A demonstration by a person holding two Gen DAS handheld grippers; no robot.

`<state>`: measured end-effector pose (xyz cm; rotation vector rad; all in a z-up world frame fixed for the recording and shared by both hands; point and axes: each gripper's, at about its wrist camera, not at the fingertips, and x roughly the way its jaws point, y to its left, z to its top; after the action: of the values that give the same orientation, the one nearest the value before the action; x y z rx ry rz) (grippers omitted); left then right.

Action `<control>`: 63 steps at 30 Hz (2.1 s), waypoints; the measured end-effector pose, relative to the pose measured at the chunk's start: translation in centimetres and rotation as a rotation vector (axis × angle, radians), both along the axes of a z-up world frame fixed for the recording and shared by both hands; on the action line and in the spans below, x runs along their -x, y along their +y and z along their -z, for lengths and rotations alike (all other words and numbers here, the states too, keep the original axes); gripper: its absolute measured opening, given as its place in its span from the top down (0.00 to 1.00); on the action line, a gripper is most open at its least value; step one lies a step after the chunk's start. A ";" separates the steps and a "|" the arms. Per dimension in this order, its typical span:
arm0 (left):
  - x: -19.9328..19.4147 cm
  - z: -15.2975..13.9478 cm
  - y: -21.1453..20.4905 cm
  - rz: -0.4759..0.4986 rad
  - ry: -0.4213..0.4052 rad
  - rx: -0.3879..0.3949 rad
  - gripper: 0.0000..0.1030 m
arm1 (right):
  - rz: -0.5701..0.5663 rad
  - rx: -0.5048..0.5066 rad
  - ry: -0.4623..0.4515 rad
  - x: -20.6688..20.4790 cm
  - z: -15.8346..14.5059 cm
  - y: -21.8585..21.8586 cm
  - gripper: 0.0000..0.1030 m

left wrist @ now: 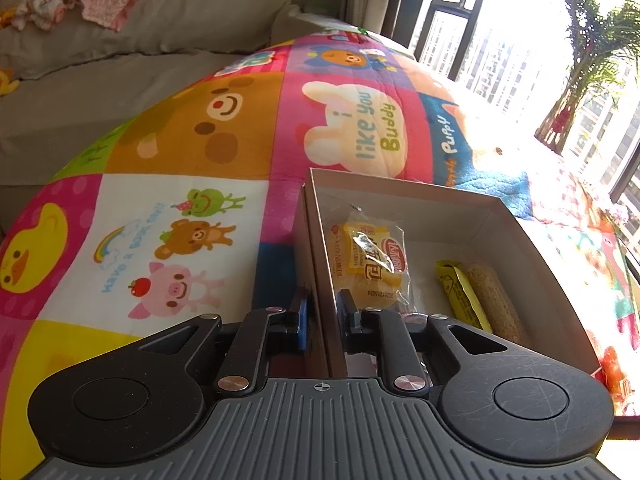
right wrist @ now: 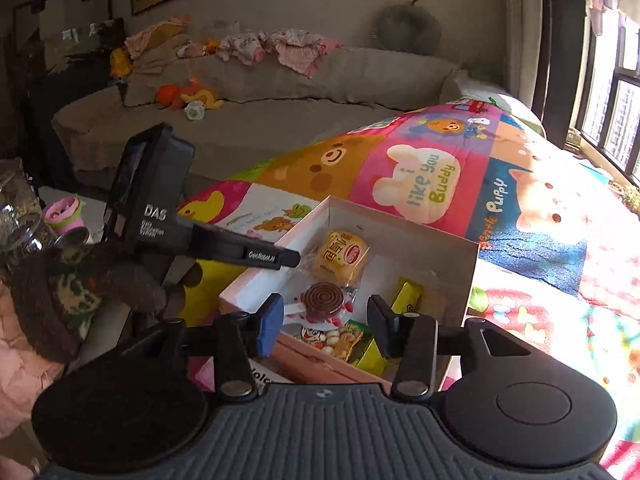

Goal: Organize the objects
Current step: 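Move the right tool to the pink Volcano pack and grasp it, then lower the Volcano pack into the pink box and release it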

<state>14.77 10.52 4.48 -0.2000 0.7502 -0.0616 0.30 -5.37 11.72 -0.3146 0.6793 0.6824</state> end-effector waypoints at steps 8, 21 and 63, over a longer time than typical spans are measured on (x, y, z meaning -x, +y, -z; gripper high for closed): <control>0.1 -0.1 -0.2 0.000 0.005 -0.013 0.83 | -0.063 0.095 0.104 0.0 5.6 1.8 0.45; 0.2 -0.1 -0.1 -0.001 0.007 -0.015 0.83 | 0.062 0.011 0.204 -1.5 7.3 -1.0 0.25; 0.0 0.0 0.0 0.001 0.001 0.000 0.83 | 0.113 -0.241 0.250 -0.8 -2.0 -5.1 0.58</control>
<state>14.78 10.56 4.49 -0.1995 0.7515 -0.0629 1.06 -10.43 13.74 0.0331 0.8365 0.6932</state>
